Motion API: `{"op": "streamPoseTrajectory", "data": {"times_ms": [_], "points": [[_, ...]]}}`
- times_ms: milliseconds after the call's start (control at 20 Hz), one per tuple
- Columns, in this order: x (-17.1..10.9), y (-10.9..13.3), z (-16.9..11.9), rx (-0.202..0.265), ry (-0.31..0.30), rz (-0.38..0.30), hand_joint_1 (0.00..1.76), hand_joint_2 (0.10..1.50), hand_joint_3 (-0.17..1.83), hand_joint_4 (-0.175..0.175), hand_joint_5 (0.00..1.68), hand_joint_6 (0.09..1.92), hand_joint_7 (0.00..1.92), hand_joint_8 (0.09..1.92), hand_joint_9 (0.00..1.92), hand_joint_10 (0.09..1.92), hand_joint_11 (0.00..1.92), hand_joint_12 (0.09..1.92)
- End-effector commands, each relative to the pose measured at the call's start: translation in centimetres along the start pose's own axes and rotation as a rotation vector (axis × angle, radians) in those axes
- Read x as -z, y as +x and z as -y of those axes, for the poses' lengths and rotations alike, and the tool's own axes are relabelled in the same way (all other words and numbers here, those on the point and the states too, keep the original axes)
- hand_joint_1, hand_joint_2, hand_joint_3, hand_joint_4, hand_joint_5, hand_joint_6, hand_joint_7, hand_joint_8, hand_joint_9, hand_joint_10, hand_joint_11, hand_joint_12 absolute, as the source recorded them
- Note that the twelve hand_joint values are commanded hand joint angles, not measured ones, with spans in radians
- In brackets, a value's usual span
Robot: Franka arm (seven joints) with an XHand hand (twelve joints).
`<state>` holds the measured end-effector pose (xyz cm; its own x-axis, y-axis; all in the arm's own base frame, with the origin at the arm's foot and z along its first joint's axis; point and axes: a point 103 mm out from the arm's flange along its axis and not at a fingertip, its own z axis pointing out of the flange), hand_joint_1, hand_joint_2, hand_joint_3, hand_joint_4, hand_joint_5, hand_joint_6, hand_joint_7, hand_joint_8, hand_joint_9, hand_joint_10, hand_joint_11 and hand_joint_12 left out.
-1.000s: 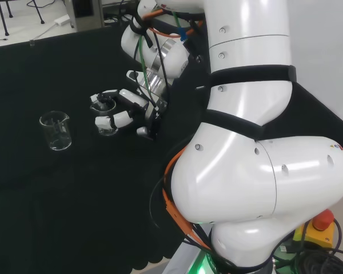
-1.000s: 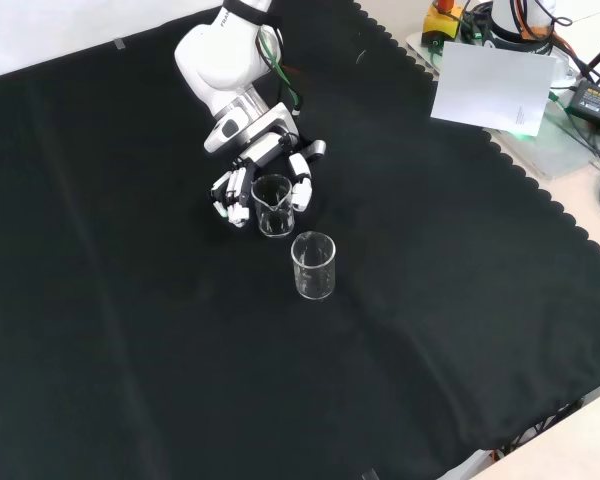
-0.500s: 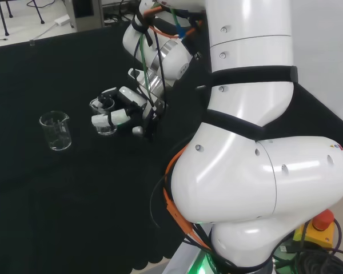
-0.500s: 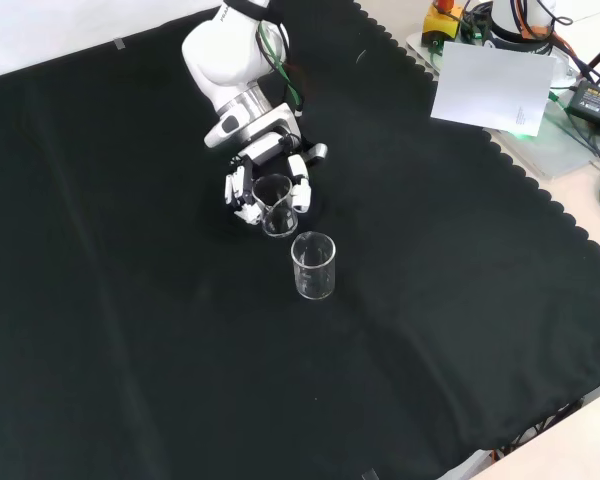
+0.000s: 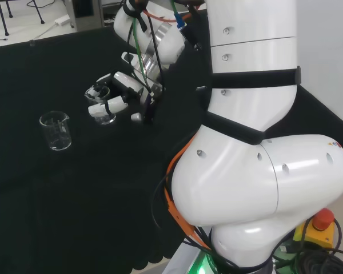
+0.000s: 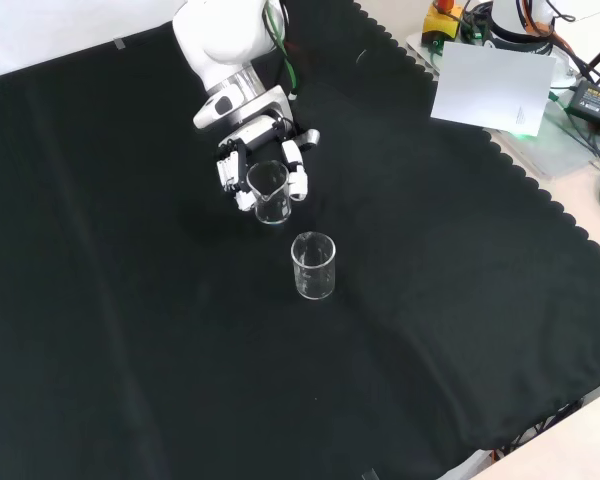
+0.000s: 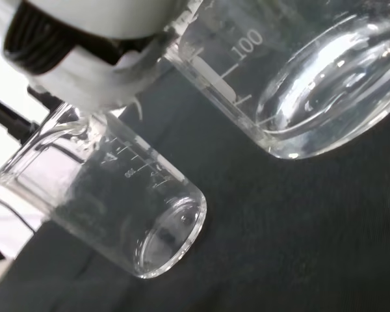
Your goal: Pick up the beaker on the right.
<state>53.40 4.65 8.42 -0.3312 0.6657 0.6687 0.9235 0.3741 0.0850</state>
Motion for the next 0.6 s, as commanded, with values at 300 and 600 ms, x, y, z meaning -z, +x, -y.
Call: {"op": "streamPoseTrajectory", "data": {"times_ms": [300,600], "points": [[2.4,2.8,0.5,0.035,0.107,0.146,1.16,0.69,0.50,0.128,1.42,0.33,1.79,0.09,1.70,0.09,1.28,0.83],[2.8,4.1,0.9,0.046,0.140,0.174,1.16,0.69,0.50,0.130,1.43,0.32,1.80,0.09,1.70,0.09,1.28,0.82]]}}
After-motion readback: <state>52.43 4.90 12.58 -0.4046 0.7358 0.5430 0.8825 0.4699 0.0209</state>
